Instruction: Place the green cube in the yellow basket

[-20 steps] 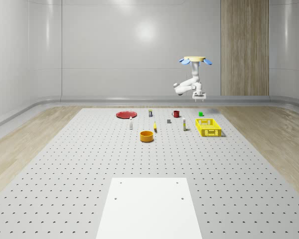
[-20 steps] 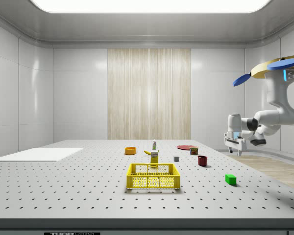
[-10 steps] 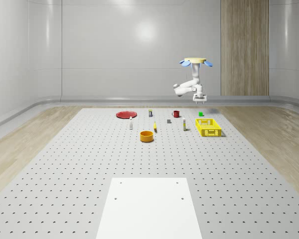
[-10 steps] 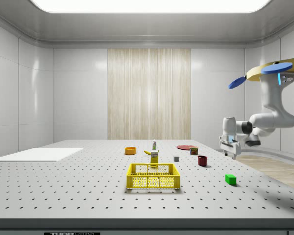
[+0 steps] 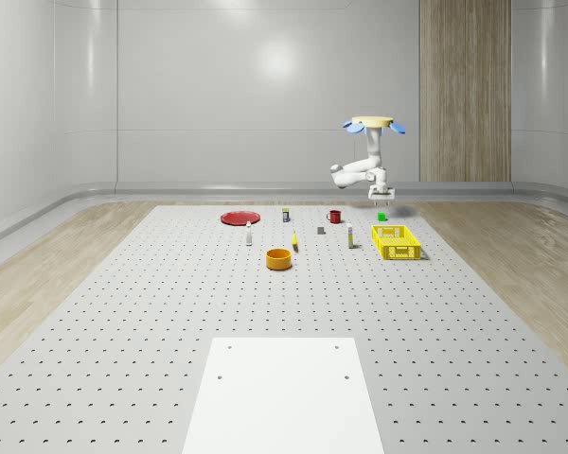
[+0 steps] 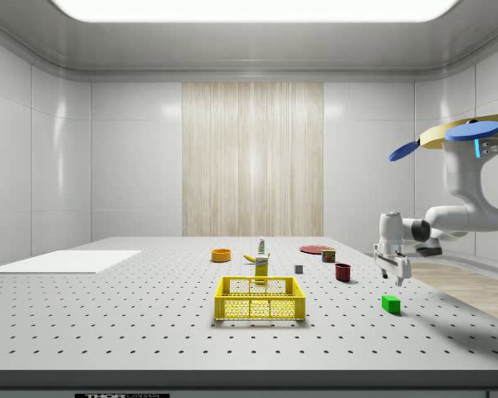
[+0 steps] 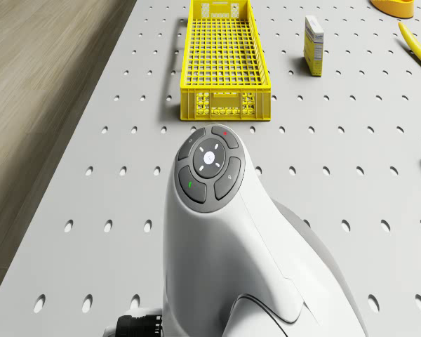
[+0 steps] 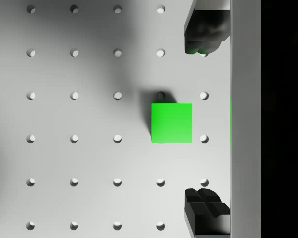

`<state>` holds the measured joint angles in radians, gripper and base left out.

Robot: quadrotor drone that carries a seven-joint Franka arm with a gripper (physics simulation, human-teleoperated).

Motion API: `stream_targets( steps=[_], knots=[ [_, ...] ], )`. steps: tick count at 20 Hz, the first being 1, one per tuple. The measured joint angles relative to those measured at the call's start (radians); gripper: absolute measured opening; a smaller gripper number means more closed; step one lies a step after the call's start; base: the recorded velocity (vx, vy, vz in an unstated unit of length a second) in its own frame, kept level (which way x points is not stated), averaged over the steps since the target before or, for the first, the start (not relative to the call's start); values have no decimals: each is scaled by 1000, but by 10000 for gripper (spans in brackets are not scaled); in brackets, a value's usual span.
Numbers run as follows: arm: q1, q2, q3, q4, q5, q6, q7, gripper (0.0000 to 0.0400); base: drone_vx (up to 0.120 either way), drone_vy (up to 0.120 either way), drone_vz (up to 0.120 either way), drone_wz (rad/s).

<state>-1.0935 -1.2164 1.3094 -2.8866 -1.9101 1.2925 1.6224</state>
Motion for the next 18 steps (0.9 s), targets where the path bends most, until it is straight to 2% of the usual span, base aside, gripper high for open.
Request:
stream_targets(
  steps=[4, 5, 9, 14, 18],
  knots=[
    [-5, -18, 5, 1, 9, 17, 5, 400, 0, 0, -120, 0],
    [-7, -22, 6, 1, 11, 21, 6, 400, 0, -120, -120, 0],
    [-12, -39, 11, 3, 20, 36, 11, 400, 0, 0, -10, 0],
    [-18, -60, 16, 4, 30, 55, 17, 400, 0, 16, -120, 0],
    [-22, -76, 20, 5, 37, 70, 21, 400, 0, 0, -10, 0]
  ],
)
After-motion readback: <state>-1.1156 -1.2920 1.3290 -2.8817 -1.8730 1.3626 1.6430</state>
